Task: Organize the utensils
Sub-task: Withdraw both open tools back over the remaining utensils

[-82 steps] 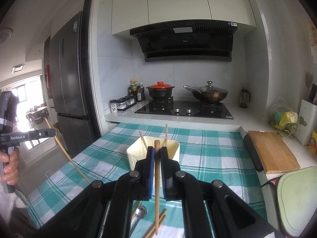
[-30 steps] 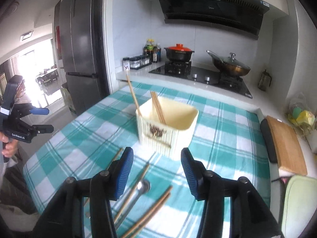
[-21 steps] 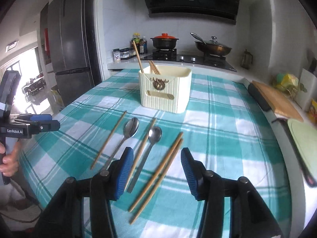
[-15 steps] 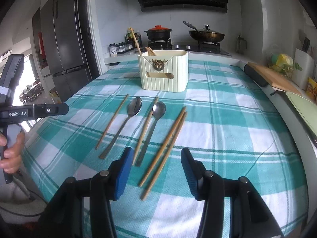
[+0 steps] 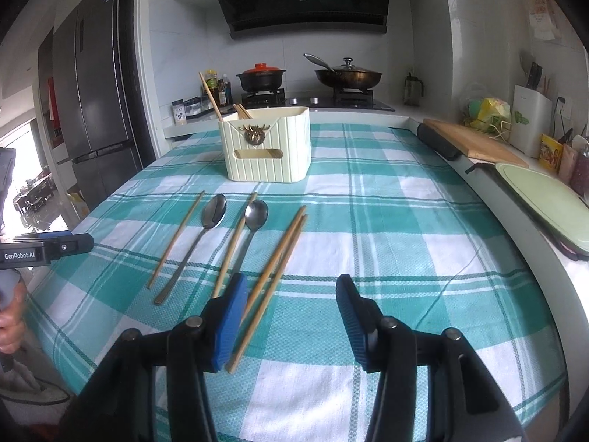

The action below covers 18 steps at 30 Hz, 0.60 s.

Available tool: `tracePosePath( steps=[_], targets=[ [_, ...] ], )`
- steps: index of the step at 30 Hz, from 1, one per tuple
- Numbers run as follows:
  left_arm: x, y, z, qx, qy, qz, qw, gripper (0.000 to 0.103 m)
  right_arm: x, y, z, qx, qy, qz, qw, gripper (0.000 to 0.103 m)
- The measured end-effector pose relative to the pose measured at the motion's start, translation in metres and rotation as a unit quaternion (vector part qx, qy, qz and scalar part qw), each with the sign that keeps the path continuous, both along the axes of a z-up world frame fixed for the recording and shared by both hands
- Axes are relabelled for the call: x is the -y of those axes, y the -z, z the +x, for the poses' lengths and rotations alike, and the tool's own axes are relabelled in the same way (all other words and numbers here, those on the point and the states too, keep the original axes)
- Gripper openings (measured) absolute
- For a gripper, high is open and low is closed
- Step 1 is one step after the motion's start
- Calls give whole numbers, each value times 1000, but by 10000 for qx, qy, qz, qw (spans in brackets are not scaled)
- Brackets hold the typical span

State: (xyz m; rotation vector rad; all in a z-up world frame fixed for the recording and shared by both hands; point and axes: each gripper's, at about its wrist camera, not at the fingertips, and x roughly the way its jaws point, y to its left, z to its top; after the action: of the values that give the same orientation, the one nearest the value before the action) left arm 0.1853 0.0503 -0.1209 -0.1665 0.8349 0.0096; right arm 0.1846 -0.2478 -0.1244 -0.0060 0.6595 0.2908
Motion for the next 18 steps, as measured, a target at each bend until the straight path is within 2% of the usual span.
tracePosePath(
  steps=[7, 14, 18],
  targets=[
    [-1, 0, 0, 57, -87, 41, 9999, 90, 1, 3, -2, 3, 37, -31, 10000, 51],
    [-4, 7, 3, -15, -176, 48, 9998, 90, 2, 15, 6, -264, 79, 26, 9996, 51],
    [-8, 10, 5, -46, -242, 37, 9997, 90, 5, 26, 14, -559, 155, 136, 9982, 51]
  ],
)
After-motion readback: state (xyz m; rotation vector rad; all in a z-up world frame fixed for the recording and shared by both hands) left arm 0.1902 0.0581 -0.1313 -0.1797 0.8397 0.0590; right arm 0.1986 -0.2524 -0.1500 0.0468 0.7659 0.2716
